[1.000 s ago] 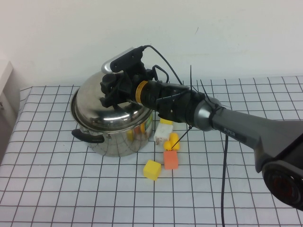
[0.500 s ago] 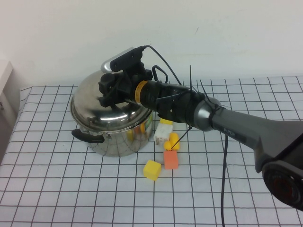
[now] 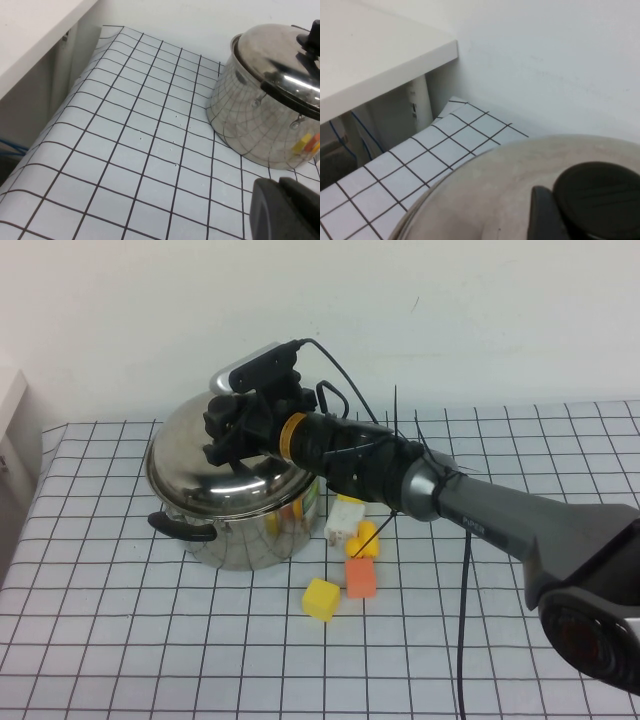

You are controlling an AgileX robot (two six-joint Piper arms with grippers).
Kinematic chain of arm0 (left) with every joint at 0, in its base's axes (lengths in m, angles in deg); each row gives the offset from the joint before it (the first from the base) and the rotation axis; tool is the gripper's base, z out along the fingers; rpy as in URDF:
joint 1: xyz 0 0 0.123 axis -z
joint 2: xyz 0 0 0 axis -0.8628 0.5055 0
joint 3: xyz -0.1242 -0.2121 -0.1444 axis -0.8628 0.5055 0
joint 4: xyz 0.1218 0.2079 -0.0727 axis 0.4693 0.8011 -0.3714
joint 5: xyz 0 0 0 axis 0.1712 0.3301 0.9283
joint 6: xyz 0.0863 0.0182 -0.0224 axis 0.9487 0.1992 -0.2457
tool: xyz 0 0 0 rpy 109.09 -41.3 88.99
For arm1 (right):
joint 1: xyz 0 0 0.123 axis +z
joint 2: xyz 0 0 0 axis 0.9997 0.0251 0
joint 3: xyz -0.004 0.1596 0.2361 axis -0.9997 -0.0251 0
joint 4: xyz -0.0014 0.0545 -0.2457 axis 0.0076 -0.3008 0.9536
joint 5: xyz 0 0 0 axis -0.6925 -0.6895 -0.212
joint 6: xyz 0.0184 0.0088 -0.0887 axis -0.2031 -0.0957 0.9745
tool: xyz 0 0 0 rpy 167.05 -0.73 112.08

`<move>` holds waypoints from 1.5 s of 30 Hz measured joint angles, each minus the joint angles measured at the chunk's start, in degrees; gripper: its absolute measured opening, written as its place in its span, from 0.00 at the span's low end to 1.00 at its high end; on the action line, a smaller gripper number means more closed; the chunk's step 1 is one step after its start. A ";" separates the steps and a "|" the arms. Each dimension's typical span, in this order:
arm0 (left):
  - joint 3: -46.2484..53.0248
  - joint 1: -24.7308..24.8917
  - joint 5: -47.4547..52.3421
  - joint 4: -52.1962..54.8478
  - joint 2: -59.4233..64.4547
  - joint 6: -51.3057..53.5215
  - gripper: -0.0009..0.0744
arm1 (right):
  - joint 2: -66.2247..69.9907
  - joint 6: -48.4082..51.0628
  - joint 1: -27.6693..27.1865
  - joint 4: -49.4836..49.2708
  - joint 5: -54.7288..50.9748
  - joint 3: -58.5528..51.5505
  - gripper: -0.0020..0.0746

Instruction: Cover the pot

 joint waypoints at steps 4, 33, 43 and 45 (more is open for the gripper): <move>0.00 0.00 0.00 0.00 0.00 0.00 0.01 | 0.00 0.00 0.09 -0.05 -0.37 0.00 0.54; 0.00 0.00 0.00 0.00 0.00 0.00 0.01 | -48.21 -6.21 0.62 12.09 -0.45 -48.05 0.06; 0.00 0.00 0.00 0.00 0.00 -0.21 0.01 | -82.94 -3.06 0.62 19.61 -7.54 -72.11 0.03; 0.00 0.00 0.00 0.00 0.00 -0.21 0.01 | -87.84 -3.17 0.62 19.61 -10.36 -75.55 0.03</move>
